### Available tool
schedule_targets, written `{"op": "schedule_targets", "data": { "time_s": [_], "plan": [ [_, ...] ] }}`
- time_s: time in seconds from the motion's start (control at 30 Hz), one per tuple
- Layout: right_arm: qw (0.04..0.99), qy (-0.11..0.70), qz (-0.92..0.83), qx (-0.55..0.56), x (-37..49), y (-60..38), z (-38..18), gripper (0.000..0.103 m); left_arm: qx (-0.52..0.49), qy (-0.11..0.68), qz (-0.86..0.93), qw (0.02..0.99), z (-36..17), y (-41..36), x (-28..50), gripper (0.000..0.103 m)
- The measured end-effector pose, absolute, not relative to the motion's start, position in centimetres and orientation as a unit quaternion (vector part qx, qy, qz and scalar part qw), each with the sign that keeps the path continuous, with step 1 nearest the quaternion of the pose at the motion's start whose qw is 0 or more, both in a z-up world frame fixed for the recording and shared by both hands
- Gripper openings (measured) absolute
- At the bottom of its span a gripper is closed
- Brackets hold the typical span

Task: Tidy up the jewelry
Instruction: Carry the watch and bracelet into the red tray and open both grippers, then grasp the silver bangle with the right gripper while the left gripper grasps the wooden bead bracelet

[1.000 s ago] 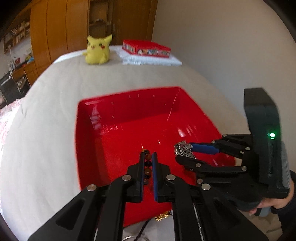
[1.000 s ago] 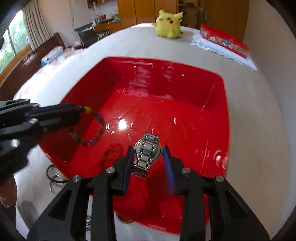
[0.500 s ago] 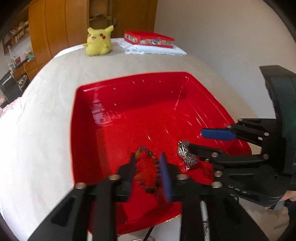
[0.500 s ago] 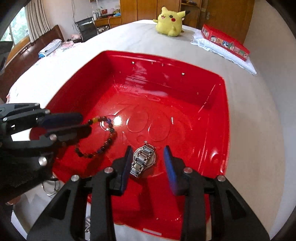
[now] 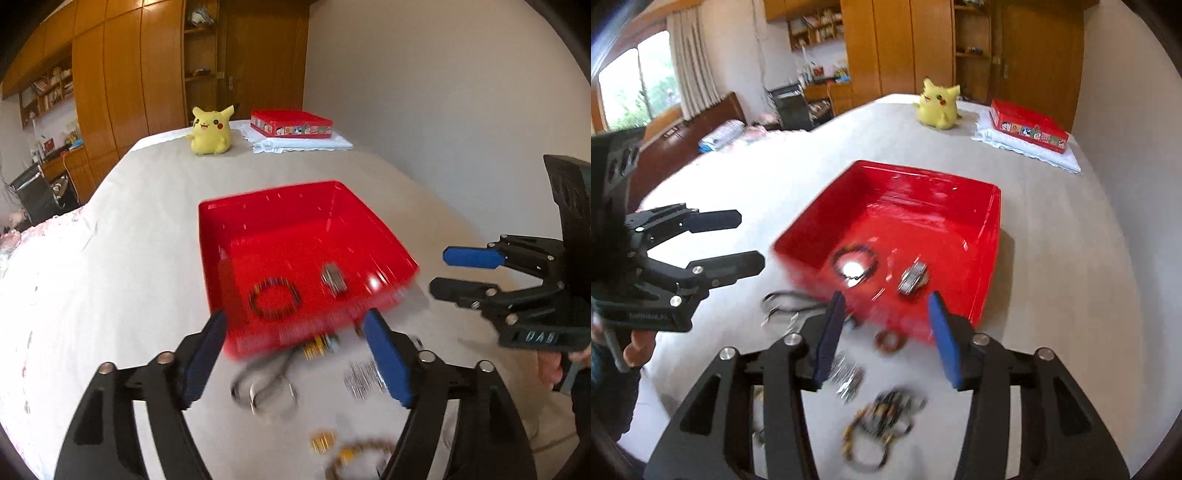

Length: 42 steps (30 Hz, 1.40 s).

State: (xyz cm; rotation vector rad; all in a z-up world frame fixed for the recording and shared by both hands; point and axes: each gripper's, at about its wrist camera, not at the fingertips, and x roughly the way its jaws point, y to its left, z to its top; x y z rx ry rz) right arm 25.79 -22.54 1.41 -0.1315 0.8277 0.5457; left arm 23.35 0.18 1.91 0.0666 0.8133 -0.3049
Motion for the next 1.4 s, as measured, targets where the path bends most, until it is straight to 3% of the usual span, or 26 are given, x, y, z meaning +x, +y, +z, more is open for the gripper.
{"op": "schedule_targets", "data": {
  "time_s": [0.1,0.27,0.33,0.73,1.1,1.4],
  "plan": [
    [0.879,0.395,0.263,-0.039,21.1,-24.3,0.4,0.056,0.027,0.397,-0.153,0.905,0.8,0.5,18.8,0.082],
    [0.878,0.409,0.247,-0.028,15.4,-25.8,-3.3,0.058,0.003,0.433,-0.154,0.888,-3.3,1.2,13.6,0.083],
    [0.873,0.424,0.239,-0.019,13.4,-26.2,-5.3,0.064,-0.016,0.453,-0.161,0.876,-5.3,1.1,12.0,0.083],
    [0.875,0.439,0.198,-0.051,10.2,-25.2,-11.2,0.078,0.018,0.473,-0.152,0.868,-8.7,-2.4,10.0,0.087],
    [0.883,0.421,0.192,-0.077,10.9,-24.7,-11.5,0.071,0.027,0.476,-0.138,0.868,-10.1,-3.6,11.3,0.095],
    [0.882,0.421,0.196,-0.073,11.2,-24.8,-11.6,0.07,-0.05,0.487,-0.126,0.863,-9.3,-0.4,14.3,0.094]
  ]
}}
